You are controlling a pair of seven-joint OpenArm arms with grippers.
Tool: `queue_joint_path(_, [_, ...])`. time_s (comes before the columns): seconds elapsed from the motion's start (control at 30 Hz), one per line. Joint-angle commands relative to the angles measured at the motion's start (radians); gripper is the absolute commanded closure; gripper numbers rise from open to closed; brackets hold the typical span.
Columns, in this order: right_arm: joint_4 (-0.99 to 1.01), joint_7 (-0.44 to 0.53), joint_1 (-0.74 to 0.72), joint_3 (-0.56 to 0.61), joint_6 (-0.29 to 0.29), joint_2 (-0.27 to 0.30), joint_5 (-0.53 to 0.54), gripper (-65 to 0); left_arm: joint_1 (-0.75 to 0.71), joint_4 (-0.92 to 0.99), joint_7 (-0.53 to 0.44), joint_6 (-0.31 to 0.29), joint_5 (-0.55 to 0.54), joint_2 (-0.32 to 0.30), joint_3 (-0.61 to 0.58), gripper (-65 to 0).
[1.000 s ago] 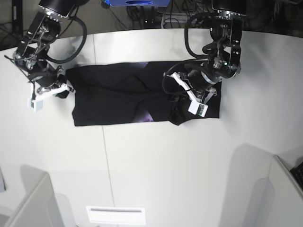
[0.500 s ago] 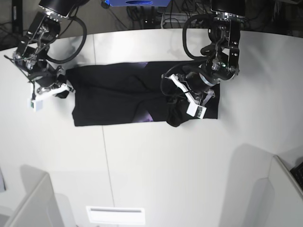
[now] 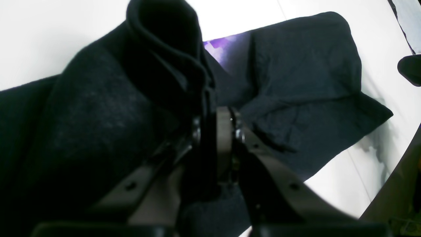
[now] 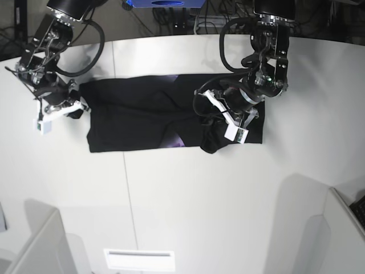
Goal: Fold the T-shirt properly
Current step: 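Grasp the strip end with the left gripper and fold it inward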
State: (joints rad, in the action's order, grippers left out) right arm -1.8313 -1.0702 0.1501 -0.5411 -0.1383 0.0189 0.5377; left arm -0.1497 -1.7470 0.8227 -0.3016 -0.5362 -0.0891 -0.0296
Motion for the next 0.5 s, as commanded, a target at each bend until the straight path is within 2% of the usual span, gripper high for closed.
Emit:
queue_joint_path(0.0, [-0.014,0.017,-0.011,0.0,-0.001,0.011,0.011,0.0,0.012,-0.015,-0.019,-0.005,-0.02,0.001,0.0,0.0])
queue_joint_path(0.03, [-0.014,0.017,-0.011,-0.001,-0.001,0.011,0.011,0.0,0.011,-0.015,-0.019,-0.005,-0.02,0.001,0.0,0.0])
queue_joint_path(0.17, [-0.014,0.015,-0.011,-0.001,-0.001,0.011,0.011,0.0,0.011,-0.015,-0.019,-0.006,-0.022,0.001,-0.002,-17.9])
queue_joint_path(0.33, [-0.014,0.015,-0.011,-0.003,-0.001,0.011,0.012,0.0,0.009,-0.015,-0.019,-0.006,-0.025,0.002,-0.002,-35.1])
queue_joint_path(0.47, [-0.014,0.017,-0.011,0.002,-0.001,0.011,0.014,0.0,0.012,-0.015,-0.019,-0.011,-0.025,0.001,-0.063,-41.5])
